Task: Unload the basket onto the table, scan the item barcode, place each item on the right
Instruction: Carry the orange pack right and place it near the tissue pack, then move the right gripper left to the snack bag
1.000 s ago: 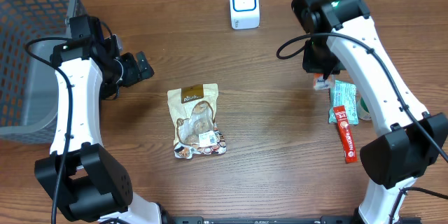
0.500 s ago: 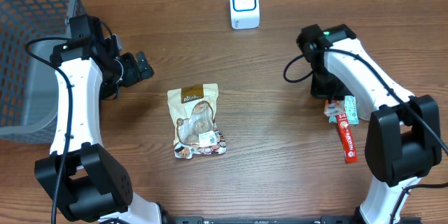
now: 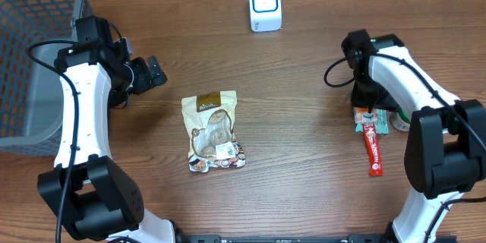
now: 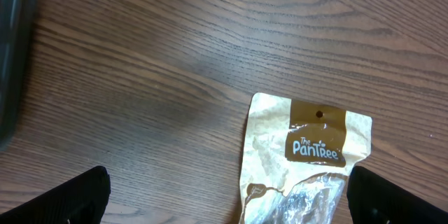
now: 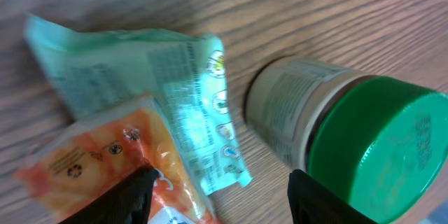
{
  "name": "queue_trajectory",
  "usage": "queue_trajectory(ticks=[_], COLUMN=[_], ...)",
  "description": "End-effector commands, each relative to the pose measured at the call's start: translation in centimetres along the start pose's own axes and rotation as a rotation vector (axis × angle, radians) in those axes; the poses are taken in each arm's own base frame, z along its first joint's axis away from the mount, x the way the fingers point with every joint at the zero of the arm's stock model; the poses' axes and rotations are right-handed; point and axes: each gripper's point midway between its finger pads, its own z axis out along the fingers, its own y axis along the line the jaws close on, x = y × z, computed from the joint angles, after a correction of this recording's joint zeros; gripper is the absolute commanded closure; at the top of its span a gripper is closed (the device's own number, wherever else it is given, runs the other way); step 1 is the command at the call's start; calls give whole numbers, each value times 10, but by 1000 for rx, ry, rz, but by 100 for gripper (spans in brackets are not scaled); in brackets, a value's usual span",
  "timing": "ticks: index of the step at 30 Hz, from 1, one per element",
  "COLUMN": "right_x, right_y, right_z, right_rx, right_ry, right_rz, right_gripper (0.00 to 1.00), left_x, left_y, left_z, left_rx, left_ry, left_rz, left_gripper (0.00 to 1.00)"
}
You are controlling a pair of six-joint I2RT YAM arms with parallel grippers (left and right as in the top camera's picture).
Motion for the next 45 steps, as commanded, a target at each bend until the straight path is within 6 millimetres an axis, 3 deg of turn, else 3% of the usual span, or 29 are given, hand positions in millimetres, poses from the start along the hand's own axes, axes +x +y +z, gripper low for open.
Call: queue_trajectory(ticks=[1,5,8,16,20,23,28,32,35,40,45], right_x=[-14,3,30,89,112,124,160,175,176,158,139], right_y=[26,71,117,219,264,290,334,353,355,340,308], right_z=[-53,-93,-120,-158,-159,-150,-142,-146,-145,-129,-103], right_rx=[-209,-464,-677,-857,-868,-822,-856,-898,-898,-761,-558], right_ry=[-66,-42,6,-116,-227,-335,-399,-430,-432,-484,-502], right_rz=[-18,-149,-263,-472,-507,-543,-636,-666,-668,-621,-500], right_gripper=[35,35,35,21,19,11,11,11,12,11,5], left_x=[-5,-5,-5,-5,-5,-5,-5,-5,-5,-5,-5], left_y=[-4,-4,-4,-4,-4,-4,-4,-4,-4,-4,-4], left_z=[-4,-4,-4,-4,-4,-4,-4,-4,-4,-4,-4], left_rx=[5,5,5,5,5,5,5,5,5,5,5], left_ry=[-18,-18,-18,-18,-18,-18,-18,-18,-18,-18,-18], left_rz=[32,32,32,32,32,32,32,32,32,32,32], left_gripper=[1,1,1,0,0,0,0,1,0,0,0])
